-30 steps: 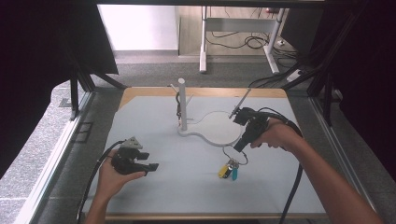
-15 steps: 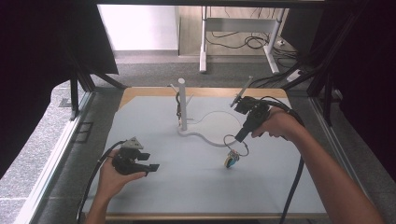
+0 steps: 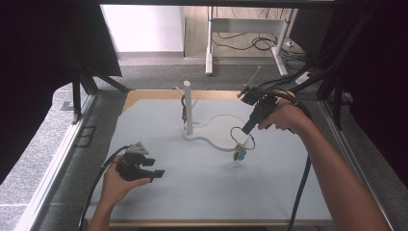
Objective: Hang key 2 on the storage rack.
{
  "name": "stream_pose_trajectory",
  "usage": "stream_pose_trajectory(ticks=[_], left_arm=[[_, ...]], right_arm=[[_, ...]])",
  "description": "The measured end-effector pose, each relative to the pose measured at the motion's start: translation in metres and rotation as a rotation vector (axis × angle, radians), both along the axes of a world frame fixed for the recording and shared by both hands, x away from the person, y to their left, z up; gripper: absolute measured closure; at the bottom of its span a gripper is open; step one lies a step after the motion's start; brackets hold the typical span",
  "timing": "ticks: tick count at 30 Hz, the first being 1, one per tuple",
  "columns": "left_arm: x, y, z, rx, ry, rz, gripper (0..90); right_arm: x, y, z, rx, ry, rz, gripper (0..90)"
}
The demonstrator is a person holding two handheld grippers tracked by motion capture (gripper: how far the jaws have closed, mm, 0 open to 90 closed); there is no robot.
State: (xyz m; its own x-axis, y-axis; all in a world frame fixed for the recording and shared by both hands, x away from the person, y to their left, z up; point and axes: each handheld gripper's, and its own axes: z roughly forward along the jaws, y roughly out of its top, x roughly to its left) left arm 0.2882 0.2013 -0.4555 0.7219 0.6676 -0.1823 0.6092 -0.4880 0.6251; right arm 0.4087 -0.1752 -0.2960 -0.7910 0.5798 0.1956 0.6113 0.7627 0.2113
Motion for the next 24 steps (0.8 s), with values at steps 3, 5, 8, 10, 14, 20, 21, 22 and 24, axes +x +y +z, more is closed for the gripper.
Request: stream_pose_trajectory(ticks=[3,5,8,10,14,20,21,22,24], left_arm=[[0.000,0.001,0.000,-0.005,-0.001,0.003,38.0],[0.001,0.001,0.000,-0.007,0.000,0.003,38.0],[0.002,0.001,0.000,-0.012,0.003,0.002,38.0],[0.002,0.000,-0.001,-0.010,0.007,-0.002,38.0],[0.002,0.000,-0.001,-0.014,0.010,-0.001,38.0],[0.000,0.002,-0.002,-0.013,0.013,0.007,37.8],[-0.001,0.004,-0.002,-0.014,0.013,0.010,37.8],[-0.002,0.005,-0.002,-0.015,0.016,0.010,37.8],[-0.005,0.007,-0.002,-0.046,0.031,0.014,37.8]], right_arm=[[0.009,0.003,0.002,0.001,0.002,-0.003,88.5],[0.015,0.005,0.004,0.003,-0.008,-0.015,88.5],[0.023,0.007,0.008,0.013,-0.016,-0.032,88.5],[0.030,0.009,0.011,0.023,-0.026,-0.044,88.5],[0.044,0.014,0.015,0.029,-0.034,-0.065,88.5],[0.055,0.021,0.019,0.035,-0.057,-0.092,88.5],[0.057,0.022,0.019,0.048,-0.062,-0.095,88.5],[0.059,0.023,0.019,0.051,-0.063,-0.097,88.5],[0.061,0.027,0.017,0.044,-0.072,-0.095,88.5]])
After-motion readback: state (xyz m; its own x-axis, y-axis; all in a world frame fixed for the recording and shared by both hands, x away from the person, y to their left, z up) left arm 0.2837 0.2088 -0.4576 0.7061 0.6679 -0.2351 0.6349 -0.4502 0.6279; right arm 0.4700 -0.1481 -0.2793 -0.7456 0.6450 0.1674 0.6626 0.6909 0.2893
